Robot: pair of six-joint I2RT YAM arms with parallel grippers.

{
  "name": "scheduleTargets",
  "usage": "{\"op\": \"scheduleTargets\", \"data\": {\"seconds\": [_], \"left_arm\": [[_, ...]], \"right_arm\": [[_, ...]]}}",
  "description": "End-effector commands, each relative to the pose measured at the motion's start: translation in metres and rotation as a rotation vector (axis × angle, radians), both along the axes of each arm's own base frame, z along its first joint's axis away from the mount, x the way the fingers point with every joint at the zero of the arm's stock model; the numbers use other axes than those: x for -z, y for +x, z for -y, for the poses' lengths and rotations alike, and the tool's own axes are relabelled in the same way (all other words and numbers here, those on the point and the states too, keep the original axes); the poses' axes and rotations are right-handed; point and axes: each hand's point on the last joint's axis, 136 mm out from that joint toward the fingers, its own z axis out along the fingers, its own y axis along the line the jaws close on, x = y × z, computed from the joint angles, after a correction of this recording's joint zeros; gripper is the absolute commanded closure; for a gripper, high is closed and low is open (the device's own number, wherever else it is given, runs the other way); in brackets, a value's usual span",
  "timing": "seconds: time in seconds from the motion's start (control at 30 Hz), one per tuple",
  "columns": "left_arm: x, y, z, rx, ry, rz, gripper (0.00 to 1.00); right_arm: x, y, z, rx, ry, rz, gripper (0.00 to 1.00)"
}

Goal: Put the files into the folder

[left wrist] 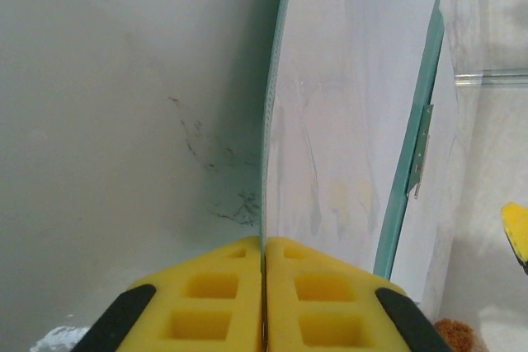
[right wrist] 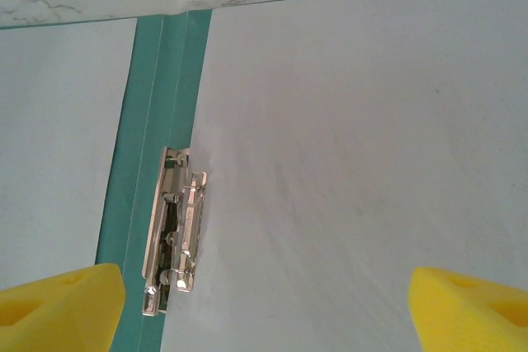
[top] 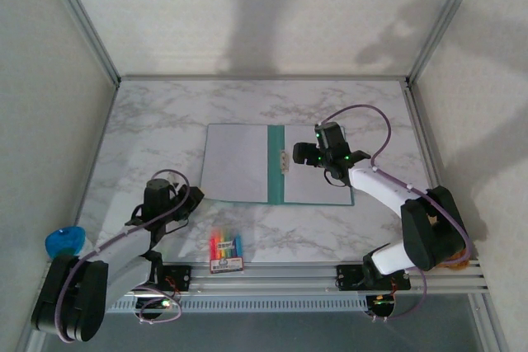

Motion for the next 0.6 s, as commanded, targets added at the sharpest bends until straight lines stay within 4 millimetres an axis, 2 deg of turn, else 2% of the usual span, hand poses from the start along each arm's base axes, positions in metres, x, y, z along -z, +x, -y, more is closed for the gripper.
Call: {"op": "scheduleTargets", "data": {"seconds": [0.0,0.17,0.4,0.57], "left_arm": [[-0.007,0.005,-0.008,-0.009,0.047,0.03,0.95],[-0.029,0.014,-0.027,-0.06,0.151,0.051,1.0],[-0.079,0.027,-0.056,-0.12,0.35,0.084,1.0],[-0.114,0.038,-0.063,-0.089,0.457,0.097,1.0]], "right_arm": [[-0.006,0.004,-0.001,0.011,0.015,-0.001,0.11],[-0.006,0.005,0.0,0.012,0.016,0.001,0.11],[-0.008,0.005,0.001,0.015,0.013,0.008,0.11],[-0.009,0.004,0.002,0.016,0.014,0.011,0.11]]}}
